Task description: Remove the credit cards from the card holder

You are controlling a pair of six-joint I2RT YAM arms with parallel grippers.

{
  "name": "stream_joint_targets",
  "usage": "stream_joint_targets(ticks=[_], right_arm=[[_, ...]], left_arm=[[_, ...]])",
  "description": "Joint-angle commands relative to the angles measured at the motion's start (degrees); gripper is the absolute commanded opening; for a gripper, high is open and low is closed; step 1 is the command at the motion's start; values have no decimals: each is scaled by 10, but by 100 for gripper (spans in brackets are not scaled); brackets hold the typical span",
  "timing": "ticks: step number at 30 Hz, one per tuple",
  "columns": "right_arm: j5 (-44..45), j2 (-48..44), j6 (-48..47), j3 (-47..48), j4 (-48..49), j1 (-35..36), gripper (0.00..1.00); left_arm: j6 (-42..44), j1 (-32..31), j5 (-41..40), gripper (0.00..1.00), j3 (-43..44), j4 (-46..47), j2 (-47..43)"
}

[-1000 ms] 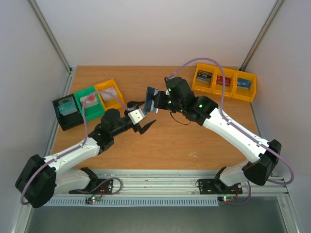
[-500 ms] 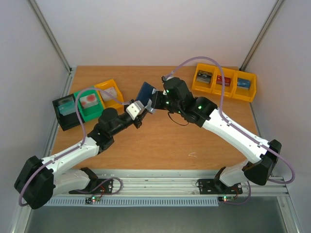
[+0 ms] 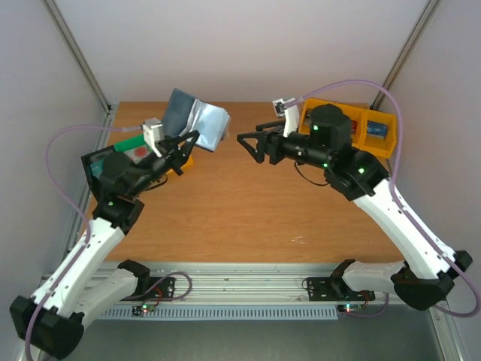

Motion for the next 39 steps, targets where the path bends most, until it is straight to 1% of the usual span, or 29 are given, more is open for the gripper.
stream_joint_targets(ticks=[1,3,6,9,11,14,19,22,25,26,27,29,30,32,33,34,35,36,37,38,39], right_arm=[[-180,-24,-66,-7,60,-8,79],[-209,-22,-43,-14,101,-7,78],[-241,-16,-25,-27,168,3,72],[-236,0,-66,6,151,53,70],[-231,7,-78,19,145,73,70],[-223,2,-68,8,154,75,68],[-198,-16,-74,2,144,75,71],[-194,-6,-58,23,141,79,69],[-195,21,-73,61,124,105,67],[-201,30,-74,70,124,111,64],[-208,37,-72,76,126,115,56],[-221,46,-59,82,137,118,32],[-229,50,-50,82,147,118,22],[-244,57,-40,88,143,118,11],[-244,58,-40,94,128,118,6],[-232,60,-42,99,107,118,2],[-211,59,-46,106,75,119,1],[-181,57,-50,112,38,119,1],[-141,54,-54,121,-6,118,1],[-100,52,-57,132,-57,118,1],[-28,52,-56,142,-108,118,1]], left_arm=[[-199,18,161,0,35,62,-57],[-219,19,182,0,44,65,-80],[-213,21,206,0,65,71,-104],[-209,22,212,0,71,68,-118],[-208,22,214,0,72,71,-125],[-210,22,219,0,74,76,-133],[-210,23,231,0,73,82,-145],[-199,23,233,0,71,72,-145],[-179,23,232,0,64,54,-145],[-178,23,232,0,62,51,-145],[-175,23,233,0,61,46,-146],[-170,23,236,0,56,41,-148],[-168,23,235,0,52,39,-149],[-162,23,231,1,43,29,-151],[-159,23,224,5,37,19,-153],[-153,23,212,20,33,2,-155],[-145,24,200,44,26,-19,-159],[-118,25,187,75,17,-38,-166],[-96,27,169,96,8,-64,-174],[-63,28,145,99,-3,-92,-184],[-35,29,122,99,-13,-124,-193]])
